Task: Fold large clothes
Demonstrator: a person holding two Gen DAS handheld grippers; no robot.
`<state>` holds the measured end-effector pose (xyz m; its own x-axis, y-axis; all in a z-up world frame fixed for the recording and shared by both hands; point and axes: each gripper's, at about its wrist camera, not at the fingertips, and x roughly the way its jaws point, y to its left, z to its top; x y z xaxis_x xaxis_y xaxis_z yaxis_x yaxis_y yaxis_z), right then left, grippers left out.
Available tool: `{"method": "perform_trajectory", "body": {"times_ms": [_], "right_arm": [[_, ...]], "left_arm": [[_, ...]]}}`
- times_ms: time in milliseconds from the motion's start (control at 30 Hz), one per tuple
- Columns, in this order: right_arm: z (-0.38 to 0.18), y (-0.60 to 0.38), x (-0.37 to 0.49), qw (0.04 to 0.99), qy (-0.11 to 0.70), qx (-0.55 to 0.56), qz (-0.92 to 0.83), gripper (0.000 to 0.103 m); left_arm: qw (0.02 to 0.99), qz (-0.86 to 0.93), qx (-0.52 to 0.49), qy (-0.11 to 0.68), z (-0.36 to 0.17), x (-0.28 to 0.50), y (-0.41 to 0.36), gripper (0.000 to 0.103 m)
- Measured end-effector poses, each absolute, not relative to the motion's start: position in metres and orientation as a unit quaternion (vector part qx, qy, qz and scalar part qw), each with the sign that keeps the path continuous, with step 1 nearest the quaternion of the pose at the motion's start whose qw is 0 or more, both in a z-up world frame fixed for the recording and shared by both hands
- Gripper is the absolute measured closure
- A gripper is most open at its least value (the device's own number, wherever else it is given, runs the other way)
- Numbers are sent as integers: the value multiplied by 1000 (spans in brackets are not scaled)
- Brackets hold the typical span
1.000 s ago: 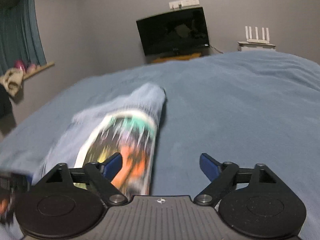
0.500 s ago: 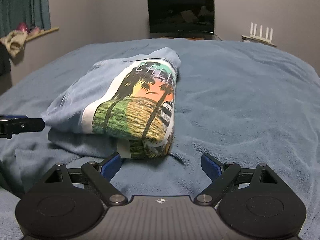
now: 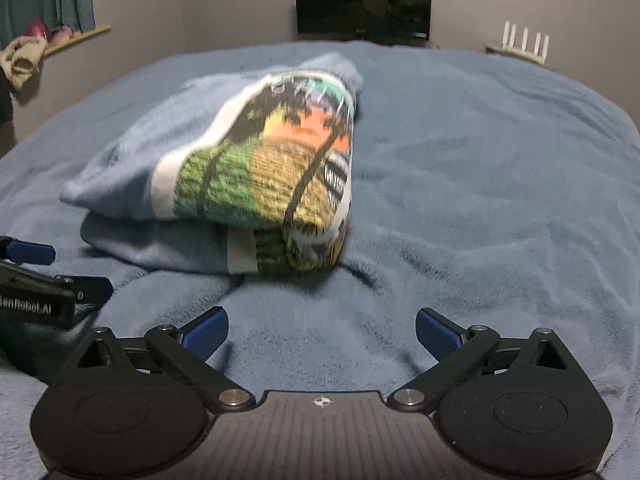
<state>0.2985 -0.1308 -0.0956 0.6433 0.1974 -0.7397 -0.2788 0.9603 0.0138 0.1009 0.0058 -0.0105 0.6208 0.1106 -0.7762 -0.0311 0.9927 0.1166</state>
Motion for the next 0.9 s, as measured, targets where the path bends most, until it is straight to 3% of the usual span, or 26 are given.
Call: {"method": "perform_trajectory", "body": {"times_ms": [900], "right_arm": [[-105,-133,300,896,422,-42,133,2]], "left_arm": [[898,34,45,436,-12,100,5,12]]}}
